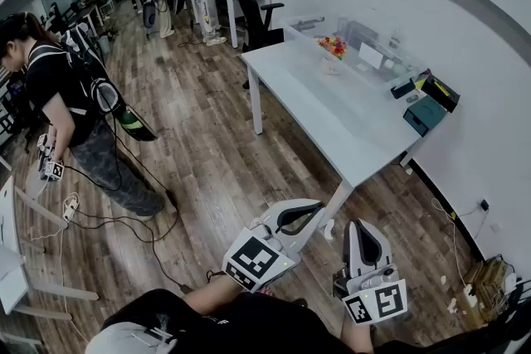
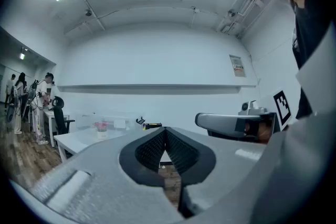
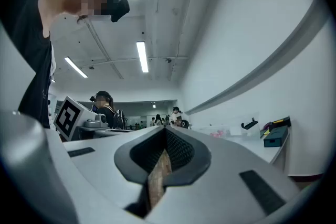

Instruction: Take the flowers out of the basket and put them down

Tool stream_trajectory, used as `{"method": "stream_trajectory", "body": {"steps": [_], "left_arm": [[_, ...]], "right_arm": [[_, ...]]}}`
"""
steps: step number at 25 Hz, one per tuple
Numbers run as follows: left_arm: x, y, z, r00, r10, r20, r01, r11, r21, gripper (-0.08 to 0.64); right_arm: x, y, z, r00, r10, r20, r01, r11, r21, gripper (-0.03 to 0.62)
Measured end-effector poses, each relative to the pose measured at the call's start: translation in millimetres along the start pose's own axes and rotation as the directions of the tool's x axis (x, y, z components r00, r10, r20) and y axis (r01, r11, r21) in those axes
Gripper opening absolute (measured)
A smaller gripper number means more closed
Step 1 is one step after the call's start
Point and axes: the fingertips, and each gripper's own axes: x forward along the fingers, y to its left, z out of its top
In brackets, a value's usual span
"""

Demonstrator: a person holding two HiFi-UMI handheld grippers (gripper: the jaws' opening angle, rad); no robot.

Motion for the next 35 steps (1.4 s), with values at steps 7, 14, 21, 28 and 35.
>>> {"method": "stream_trajectory", "body": {"steps": [7,14,21,28,35], "left_arm": [[7,-11,3,1.0,-0.002,0.001,0.002,1.0,-0.001,0.002],[16,-27,4,1.0,-0.001,-0.001,0.001,1.0,0.009,0.002],[31,-54,5,1.0,-0.008,0.003,0.008,1.0,0.01,0.002],[52,-80,3,1.0,0.002,0.007,-0.002,1.0,0.004,0.002],[63,-82,-3,1.0,0.015,-0.013,-0.015,1.0,0.01,0.002]], "right_arm": [[-8,-6,7,1.0,0.006,0.004,-0.006,1.0,-0.027,0.011],[-17,-8,13,0.999,0.05,0.013,-0.049,0.998,-0.04,0.012],[-44,-28,19,0.999,0.032,0.022,-0.031,0.999,-0.025,0.014],[-69,-47,21,0.998,0.049,0.037,-0.048,0.999,-0.019,0.014],[-70,-62,15,0.998,0.045,0.032,-0.046,0.999,0.018,0.014]]}}
